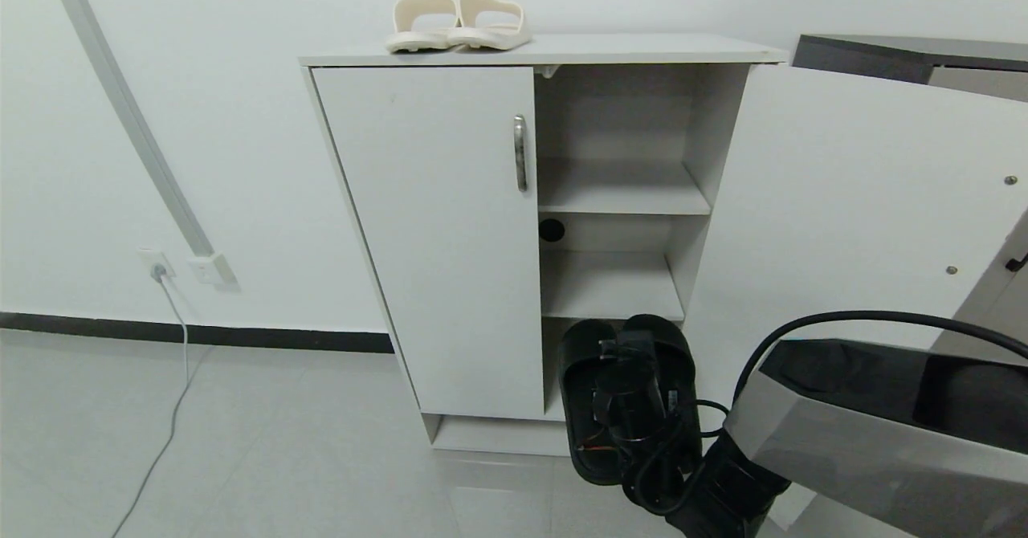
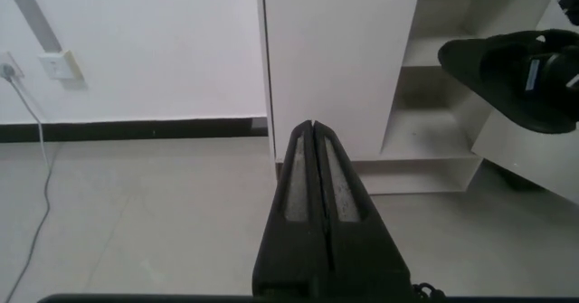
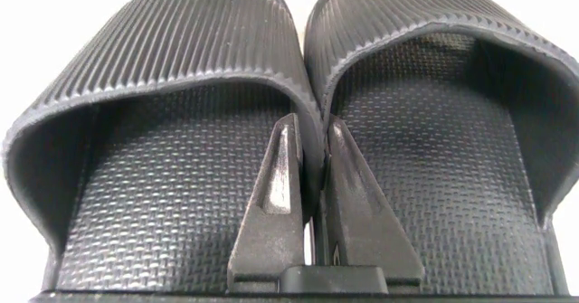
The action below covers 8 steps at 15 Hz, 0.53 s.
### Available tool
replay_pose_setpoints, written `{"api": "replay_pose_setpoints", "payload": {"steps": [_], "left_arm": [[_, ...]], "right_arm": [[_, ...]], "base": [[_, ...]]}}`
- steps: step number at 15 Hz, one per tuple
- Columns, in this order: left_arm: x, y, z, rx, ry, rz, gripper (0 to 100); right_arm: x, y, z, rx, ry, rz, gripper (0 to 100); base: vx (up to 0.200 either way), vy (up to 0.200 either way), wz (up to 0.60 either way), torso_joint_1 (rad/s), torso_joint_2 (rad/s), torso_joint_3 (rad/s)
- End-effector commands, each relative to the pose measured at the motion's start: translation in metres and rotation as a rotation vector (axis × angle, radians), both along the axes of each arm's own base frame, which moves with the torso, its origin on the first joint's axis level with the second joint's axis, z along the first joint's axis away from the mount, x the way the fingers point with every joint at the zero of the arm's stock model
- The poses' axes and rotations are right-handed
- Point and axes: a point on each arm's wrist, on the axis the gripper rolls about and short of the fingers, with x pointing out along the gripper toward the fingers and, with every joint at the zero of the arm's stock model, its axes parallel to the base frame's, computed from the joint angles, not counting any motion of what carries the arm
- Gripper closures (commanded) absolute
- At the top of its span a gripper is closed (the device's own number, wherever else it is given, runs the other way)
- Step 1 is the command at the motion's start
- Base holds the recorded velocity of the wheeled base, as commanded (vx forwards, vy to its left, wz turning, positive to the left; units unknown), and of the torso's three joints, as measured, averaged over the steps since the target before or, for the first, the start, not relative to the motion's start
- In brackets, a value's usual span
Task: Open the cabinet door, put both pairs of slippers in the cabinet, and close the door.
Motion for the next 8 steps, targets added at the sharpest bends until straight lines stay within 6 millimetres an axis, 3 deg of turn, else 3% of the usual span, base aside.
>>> {"api": "replay_pose_setpoints", "payload": {"steps": [1, 5, 8], "left_arm": [[0.000, 0.000, 0.000, 0.000, 0.003, 0.000, 100], [0.000, 0.000, 0.000, 0.000, 0.003, 0.000, 100], [0.000, 0.000, 0.000, 0.000, 0.003, 0.000, 100]], "right_arm": [[0.000, 0.001, -0.004, -0.006, 0.007, 0.002, 100], [0.002, -0.001, -0.012, -0.011, 0.019, -0.007, 100], [0.006, -0.003, -0.015, 0.005, -0.003, -0.013, 100]], "base": [[0.000, 0.000, 0.00, 0.000, 0.00, 0.000], [0.000, 0.000, 0.00, 0.000, 0.00, 0.000], [0.000, 0.000, 0.00, 0.004, 0.00, -0.129]]}}
